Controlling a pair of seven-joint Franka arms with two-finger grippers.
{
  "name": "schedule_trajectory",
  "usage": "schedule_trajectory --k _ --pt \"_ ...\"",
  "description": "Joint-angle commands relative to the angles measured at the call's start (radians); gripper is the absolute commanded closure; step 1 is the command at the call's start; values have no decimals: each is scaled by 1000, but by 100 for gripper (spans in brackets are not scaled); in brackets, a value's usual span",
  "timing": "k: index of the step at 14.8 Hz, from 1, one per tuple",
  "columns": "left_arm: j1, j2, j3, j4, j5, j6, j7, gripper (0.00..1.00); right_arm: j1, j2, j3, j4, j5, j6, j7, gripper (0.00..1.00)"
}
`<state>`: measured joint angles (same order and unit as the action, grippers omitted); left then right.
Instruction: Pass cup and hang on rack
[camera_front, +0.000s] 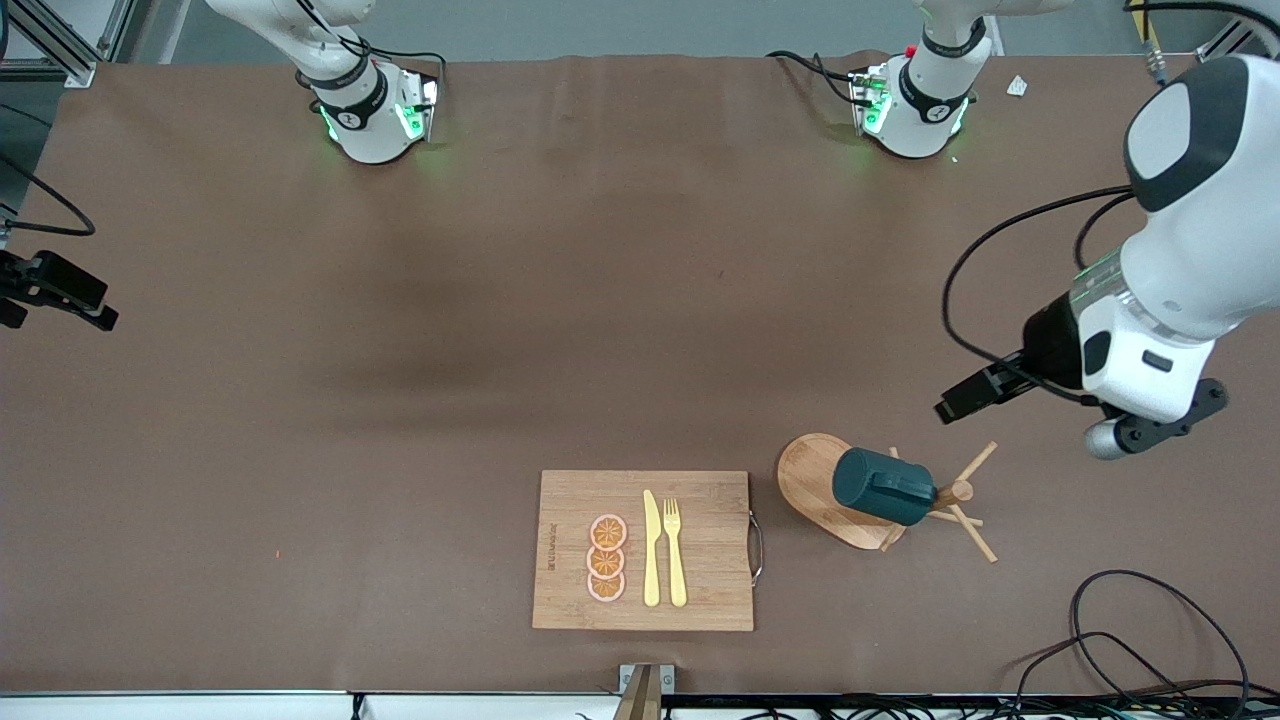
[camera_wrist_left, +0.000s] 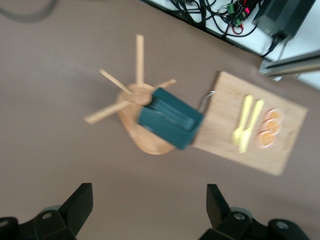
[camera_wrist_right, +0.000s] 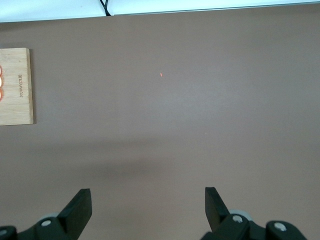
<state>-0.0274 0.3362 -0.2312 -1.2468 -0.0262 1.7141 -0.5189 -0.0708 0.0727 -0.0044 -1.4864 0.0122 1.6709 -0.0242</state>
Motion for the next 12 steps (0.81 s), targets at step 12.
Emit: schedule_trajectory --k 12 --pt "1 -457 89 -422 20 -189 395 0 -17 -30 11 -28 -5 0 4 0"
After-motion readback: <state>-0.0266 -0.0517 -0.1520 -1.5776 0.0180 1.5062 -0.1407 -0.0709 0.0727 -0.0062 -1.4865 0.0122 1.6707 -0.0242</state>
